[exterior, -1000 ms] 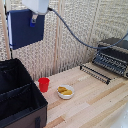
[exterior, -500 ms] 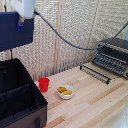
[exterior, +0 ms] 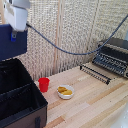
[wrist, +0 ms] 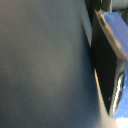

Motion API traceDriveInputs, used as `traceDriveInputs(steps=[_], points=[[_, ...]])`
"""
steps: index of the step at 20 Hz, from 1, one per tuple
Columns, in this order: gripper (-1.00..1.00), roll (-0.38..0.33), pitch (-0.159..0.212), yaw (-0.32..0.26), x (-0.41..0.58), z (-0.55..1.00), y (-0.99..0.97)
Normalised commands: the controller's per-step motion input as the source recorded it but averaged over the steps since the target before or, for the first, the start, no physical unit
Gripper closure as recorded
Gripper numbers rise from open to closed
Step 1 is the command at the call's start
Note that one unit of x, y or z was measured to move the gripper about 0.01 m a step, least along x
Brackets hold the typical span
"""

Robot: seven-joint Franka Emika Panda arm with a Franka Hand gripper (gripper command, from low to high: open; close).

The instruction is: Gently maneuver your gripper in the book's direction. Confidently hold the book by angling your gripper properly. Relocate the book to the caddy. Pinpoint the back pocket of the caddy and set the book down inside it.

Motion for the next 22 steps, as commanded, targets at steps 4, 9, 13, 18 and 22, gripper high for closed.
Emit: traceDriveInputs(steps=[4, 9, 13, 18, 22], points=[[1.0, 0.0, 0.11, -0.036, 0.356, -0.01, 0.8], [-1.0, -0.003, 0.074, -0.062, 0.395, -0.03, 0.56], [-1.0, 0.013, -0.004, 0.084, 0.278, 0.11, -0.11], [-1.0, 0.104, -0.004, 0.215, 0.246, 0.18, -0.52], [-1.0, 0.081, -0.042, 0.23, 0.283, 0.15, -0.54]])
